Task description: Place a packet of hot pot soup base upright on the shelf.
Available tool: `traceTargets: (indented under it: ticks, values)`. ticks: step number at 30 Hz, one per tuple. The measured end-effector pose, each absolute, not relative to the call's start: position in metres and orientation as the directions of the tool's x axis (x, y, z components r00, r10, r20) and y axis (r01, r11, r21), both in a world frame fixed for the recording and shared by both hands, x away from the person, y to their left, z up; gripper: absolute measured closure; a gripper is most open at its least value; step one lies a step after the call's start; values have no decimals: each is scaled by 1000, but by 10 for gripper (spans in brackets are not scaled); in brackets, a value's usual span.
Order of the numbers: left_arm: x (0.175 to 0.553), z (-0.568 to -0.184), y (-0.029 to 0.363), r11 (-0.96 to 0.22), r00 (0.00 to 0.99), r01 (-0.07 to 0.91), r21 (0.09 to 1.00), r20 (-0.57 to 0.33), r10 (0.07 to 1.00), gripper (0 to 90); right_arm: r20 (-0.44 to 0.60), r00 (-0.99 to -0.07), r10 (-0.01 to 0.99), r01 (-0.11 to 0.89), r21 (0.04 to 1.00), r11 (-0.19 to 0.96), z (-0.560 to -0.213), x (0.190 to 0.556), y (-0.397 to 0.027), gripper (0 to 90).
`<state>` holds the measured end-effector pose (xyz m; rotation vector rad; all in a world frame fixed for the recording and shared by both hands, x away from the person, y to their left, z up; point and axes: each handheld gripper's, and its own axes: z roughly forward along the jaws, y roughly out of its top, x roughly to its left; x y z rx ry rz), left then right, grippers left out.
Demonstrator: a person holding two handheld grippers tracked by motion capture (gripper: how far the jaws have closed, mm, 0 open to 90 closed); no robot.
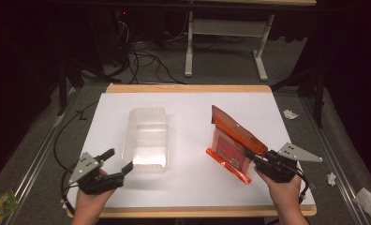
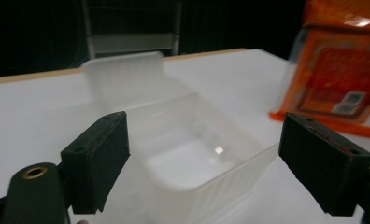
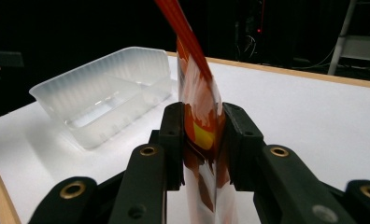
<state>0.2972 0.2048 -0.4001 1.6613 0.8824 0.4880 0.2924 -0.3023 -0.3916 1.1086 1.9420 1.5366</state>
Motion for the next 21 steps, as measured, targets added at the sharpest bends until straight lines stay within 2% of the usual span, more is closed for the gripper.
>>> traceTargets:
  ticks: [1, 3, 5, 6, 10, 14, 16, 21]
  values:
    - [297, -400, 205, -83, 633, 296, 952, -130, 763, 177, 145, -591, 794, 323, 944, 69, -392, 292, -302, 726]
    - [307, -387, 154, -90, 703, 287, 954, -146, 696, 188, 141, -597, 790, 322, 944, 75, -392, 292, -302, 725]
    - [317, -383, 120, -95, 738, 288, 953, -158, 656, 222, 140, -599, 789, 322, 944, 77, -392, 292, -302, 725]
    - [317, -383, 120, -95, 738, 288, 953, -158, 656, 246, 142, -603, 785, 321, 944, 77, -392, 291, -302, 725]
    - [353, -377, 51, -133, 769, 272, 953, -132, 625, 317, 143, -607, 782, 319, 945, 75, -394, 291, -304, 725]
    - [372, -368, 22, -167, 794, 255, 952, -107, 599, 301, 152, -613, 775, 320, 945, 68, -396, 291, -306, 725]
    - [385, -362, 7, -164, 809, 277, 947, -137, 571, 258, 166, -621, 766, 321, 946, 55, -396, 292, -307, 728]
    - [392, -359, -7, -144, 823, 304, 942, -183, 538, 230, 151, -632, 760, 279, 959, 41, -390, 288, -303, 735]
